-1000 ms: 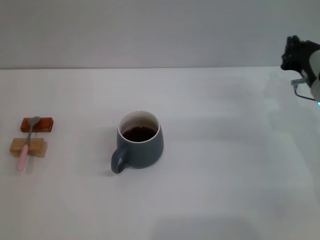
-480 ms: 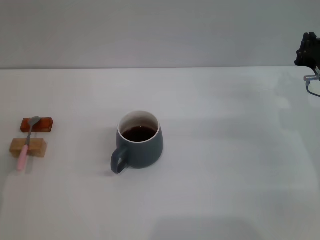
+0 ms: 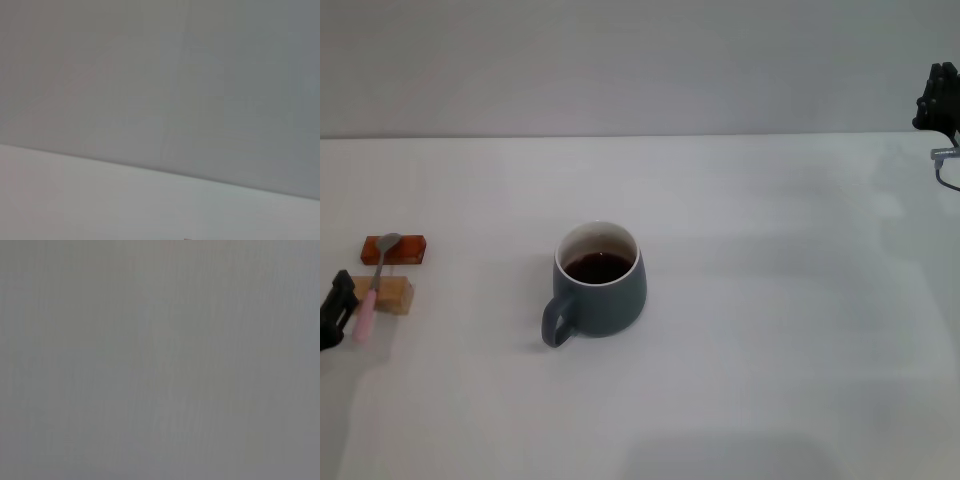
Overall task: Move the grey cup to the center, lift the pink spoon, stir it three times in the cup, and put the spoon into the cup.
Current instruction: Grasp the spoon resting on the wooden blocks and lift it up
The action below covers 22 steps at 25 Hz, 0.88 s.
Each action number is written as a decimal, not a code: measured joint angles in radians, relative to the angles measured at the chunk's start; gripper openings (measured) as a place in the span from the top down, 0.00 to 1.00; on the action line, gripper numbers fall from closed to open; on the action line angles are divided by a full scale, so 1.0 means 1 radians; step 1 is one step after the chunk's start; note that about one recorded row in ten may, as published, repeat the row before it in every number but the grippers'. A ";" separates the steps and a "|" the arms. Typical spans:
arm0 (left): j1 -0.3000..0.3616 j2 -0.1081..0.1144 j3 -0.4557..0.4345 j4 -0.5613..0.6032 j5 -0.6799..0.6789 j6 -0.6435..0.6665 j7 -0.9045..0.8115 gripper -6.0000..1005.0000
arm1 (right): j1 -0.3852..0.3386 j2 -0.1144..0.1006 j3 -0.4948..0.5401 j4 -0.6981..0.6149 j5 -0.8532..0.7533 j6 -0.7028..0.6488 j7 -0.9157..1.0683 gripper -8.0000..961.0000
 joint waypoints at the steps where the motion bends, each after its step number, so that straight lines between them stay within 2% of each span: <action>1: -0.002 -0.005 0.003 0.016 0.000 0.009 0.000 0.36 | 0.000 0.000 0.000 0.000 0.000 0.002 0.000 0.94; 2: -0.002 -0.005 0.003 0.016 0.000 0.009 0.000 0.36 | 0.000 0.000 0.000 0.000 0.000 0.003 0.000 0.94; 3: -0.005 -0.016 0.005 0.044 0.000 0.042 0.001 0.36 | 0.000 0.000 0.000 0.000 0.000 0.003 0.000 0.94; 5: -0.007 -0.024 0.006 0.063 0.001 0.068 0.001 0.36 | -0.001 0.000 0.000 0.000 0.000 0.003 0.000 0.94; 10: -0.033 -0.064 0.015 0.209 0.001 0.261 0.011 0.36 | -0.002 -0.003 0.000 0.000 0.000 0.004 0.000 0.94; 13: -0.051 -0.065 0.025 0.243 0.001 0.288 0.011 0.36 | -0.002 -0.004 0.000 0.000 -0.001 0.005 0.000 0.94; 17: -0.097 -0.071 0.057 0.345 -0.005 0.400 0.005 0.36 | -0.005 -0.006 0.000 0.005 -0.008 0.006 0.000 0.94; 22: -0.131 -0.072 0.090 0.419 -0.009 0.475 0.000 0.36 | -0.008 -0.006 0.000 0.006 -0.014 0.007 0.000 0.94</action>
